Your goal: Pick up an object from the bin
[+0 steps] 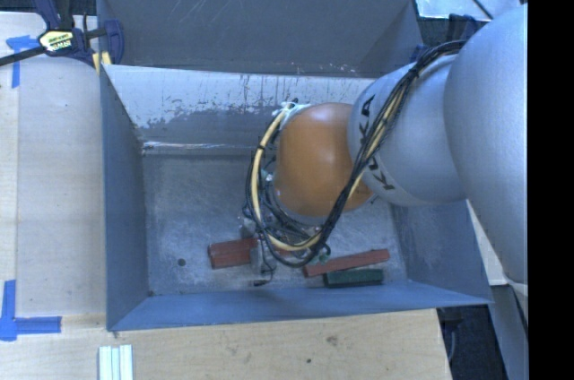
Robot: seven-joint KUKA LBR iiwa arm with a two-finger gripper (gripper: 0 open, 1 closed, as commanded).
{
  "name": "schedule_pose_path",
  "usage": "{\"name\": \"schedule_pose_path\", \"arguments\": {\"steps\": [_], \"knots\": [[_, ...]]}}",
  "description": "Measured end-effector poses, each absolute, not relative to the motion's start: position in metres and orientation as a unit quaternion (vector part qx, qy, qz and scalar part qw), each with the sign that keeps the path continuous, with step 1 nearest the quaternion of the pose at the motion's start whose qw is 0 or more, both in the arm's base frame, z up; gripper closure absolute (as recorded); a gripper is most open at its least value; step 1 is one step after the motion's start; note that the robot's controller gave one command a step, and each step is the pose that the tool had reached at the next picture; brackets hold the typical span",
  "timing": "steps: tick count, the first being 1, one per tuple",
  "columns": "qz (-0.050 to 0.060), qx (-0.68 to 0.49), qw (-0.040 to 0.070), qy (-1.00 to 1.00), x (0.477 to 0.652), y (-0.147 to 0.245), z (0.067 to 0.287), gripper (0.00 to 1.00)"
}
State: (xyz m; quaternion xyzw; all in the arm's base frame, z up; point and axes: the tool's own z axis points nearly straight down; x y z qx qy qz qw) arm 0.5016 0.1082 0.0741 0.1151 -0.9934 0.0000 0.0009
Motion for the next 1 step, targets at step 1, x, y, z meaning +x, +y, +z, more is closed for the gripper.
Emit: {"name": "schedule_pose_path", "arguments": {"steps": [1], "knots": [[0.0,0.115,0.0,-0.993,0.5014,0.1082,0.0815,1.0]]}}
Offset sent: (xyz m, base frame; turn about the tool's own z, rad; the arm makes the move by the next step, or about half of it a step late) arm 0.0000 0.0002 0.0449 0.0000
